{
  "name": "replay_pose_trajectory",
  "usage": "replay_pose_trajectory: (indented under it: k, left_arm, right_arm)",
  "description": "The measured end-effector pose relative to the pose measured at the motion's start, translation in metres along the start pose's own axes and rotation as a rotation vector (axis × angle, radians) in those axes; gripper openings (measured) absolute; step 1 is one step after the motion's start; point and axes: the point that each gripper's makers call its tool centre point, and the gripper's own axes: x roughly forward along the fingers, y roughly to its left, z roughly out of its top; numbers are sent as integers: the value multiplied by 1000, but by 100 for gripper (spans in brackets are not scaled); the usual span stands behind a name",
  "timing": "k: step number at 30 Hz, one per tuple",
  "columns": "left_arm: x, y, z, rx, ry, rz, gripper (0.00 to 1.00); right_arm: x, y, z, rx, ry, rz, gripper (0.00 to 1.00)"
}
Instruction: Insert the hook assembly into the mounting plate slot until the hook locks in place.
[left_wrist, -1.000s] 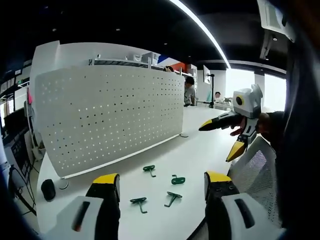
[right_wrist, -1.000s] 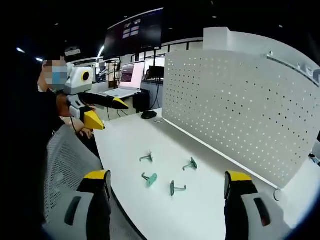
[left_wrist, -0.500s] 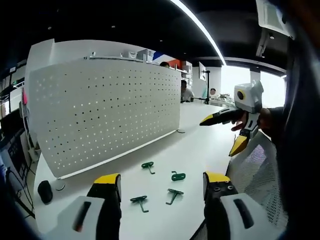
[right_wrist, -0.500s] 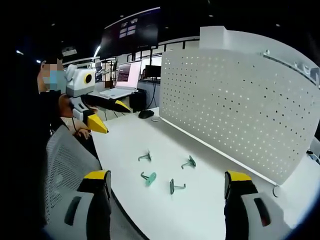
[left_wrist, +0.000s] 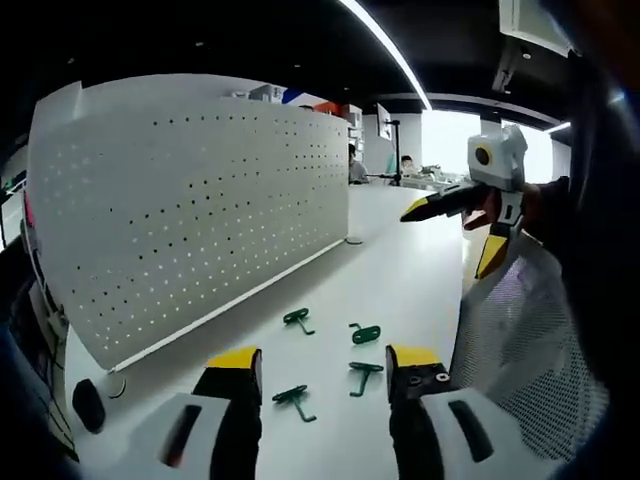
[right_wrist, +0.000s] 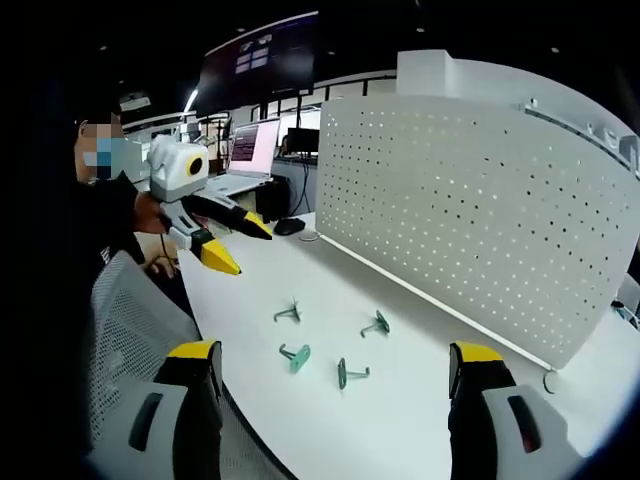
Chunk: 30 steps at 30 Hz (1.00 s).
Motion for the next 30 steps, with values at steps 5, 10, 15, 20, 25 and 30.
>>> replay_pose_trajectory:
  k: [5,10,15,20,25,30]
  left_arm:
    - [10,4,-7,57,26,-11,43]
    - [21,10,-19,94,70,-28,38]
    - [29,12,-26,110,90,-40,33]
    - [39,18,-39,123,125,-43,28]
    - [48,19,-46,134,153,-55,25]
    - [57,23,-55,151,186,-65,22]
  right_arm:
    - [1,2,0,0,1,2,91]
    - [2,4,0,1,1,3,91]
    - [0,4,0,-1,2,5,91]
    - [0,4,-1,-2,5,9,91]
    - [2,5,0,-6,4,19,91]
    - [3,5,-1,-5,5,24,91]
